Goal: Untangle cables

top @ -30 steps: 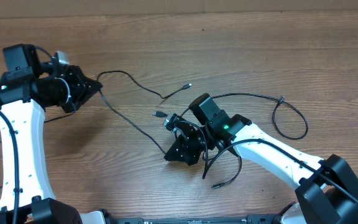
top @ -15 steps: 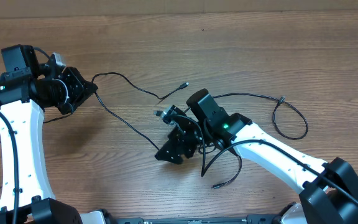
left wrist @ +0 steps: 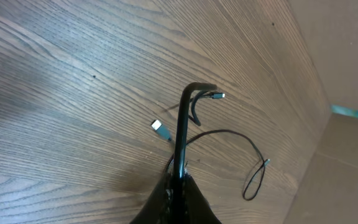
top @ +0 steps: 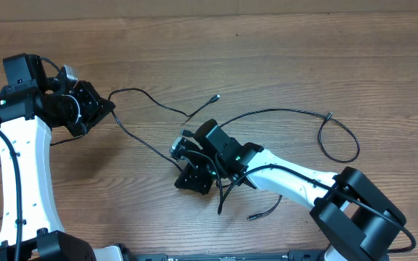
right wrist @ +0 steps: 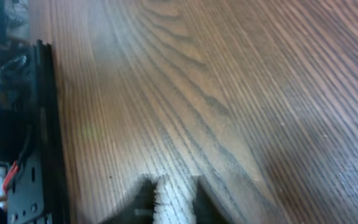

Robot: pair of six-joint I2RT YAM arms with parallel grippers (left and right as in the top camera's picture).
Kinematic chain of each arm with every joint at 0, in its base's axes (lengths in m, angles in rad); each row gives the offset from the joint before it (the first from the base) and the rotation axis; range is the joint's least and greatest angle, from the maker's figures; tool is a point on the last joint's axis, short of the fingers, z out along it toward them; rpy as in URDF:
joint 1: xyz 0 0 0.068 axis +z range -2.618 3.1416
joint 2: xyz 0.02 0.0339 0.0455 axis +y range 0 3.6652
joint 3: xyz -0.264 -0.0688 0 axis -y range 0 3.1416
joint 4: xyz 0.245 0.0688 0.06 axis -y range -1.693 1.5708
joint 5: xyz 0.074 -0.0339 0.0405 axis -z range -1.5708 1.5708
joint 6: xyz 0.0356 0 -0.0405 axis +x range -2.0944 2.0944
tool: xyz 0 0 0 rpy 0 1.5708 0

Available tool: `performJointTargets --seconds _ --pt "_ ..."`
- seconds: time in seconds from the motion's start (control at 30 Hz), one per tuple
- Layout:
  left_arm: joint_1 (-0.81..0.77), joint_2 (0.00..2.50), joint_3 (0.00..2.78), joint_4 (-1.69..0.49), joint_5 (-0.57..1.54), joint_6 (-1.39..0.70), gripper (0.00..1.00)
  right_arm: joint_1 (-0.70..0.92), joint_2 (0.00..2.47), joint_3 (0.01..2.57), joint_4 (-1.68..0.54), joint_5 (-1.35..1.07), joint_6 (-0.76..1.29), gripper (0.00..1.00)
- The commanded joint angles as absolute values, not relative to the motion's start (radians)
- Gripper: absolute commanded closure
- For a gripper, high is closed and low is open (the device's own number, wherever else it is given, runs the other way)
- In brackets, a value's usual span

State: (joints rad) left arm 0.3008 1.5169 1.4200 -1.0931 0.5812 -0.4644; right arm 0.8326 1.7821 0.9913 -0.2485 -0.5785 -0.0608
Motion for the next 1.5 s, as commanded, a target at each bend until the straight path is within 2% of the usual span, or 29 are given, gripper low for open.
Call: performJointTargets --seconds 0.0,0.13,0.2,0.27,0.33,0.43,0.5,0.57,0.7,0.8,1.07,1.2,1.37,1.47 --pt "0.292 1.520 1.426 -1.095 0.563 -0.441 0.96 0.829 1.774 1.023 -0.257 -0.598 0.055 0.96" --pt "0.292 1.520 1.426 -1.097 0.497 -0.441 0.96 0.829 1.721 1.127 -0.400 -0.852 0.064 0.96" --pt "0.292 1.520 1.426 -1.101 0.485 -0.441 0.96 0.829 1.690 1.190 -0.494 -0.833 0.063 0.96" --pt "0.292 1.520 1.426 -1.103 0.486 -0.441 0.96 0.830 1.654 1.279 -0.627 -0.663 0.051 0.96" --pt "0.292 1.520 1.426 -1.103 0.486 -0.441 0.96 0.830 1.622 1.362 -0.738 -0.387 0.051 0.96" --pt "0.292 1.520 1.426 -1.103 0.487 -0.441 0.96 0.828 1.598 1.425 -0.796 -0.063 0.055 0.96" --pt "0.292 1.520 1.426 -1.106 0.486 -0.441 0.96 0.823 1.594 1.453 -0.824 0.118 0.131 0.96" --pt "0.292 1.520 1.426 -1.111 0.486 -0.441 0.96 0.818 1.596 1.454 -0.842 0.216 0.248 0.96" --pt "0.292 1.520 1.426 -1.111 0.486 -0.441 0.96 0.797 1.596 1.451 -0.907 0.263 0.440 0.96" --pt "0.292 1.520 1.426 -1.112 0.486 -0.441 0.96 0.768 1.596 1.452 -0.932 0.361 0.498 0.96" --pt "0.292 1.520 1.426 -1.134 0.460 -0.420 0.96 0.617 1.593 1.548 -0.935 0.464 0.454 0.96" --pt "0.292 1.520 1.426 -1.144 0.461 -0.414 0.96 0.538 1.593 1.727 -0.957 0.373 0.323 0.96" --pt "0.292 1.520 1.426 -1.144 0.461 -0.414 0.96 0.514 1.596 1.795 -1.040 0.295 0.393 0.96" --pt "0.292 1.520 1.426 -1.144 0.461 -0.414 0.96 0.515 1.617 1.792 -1.158 0.136 0.418 0.96"
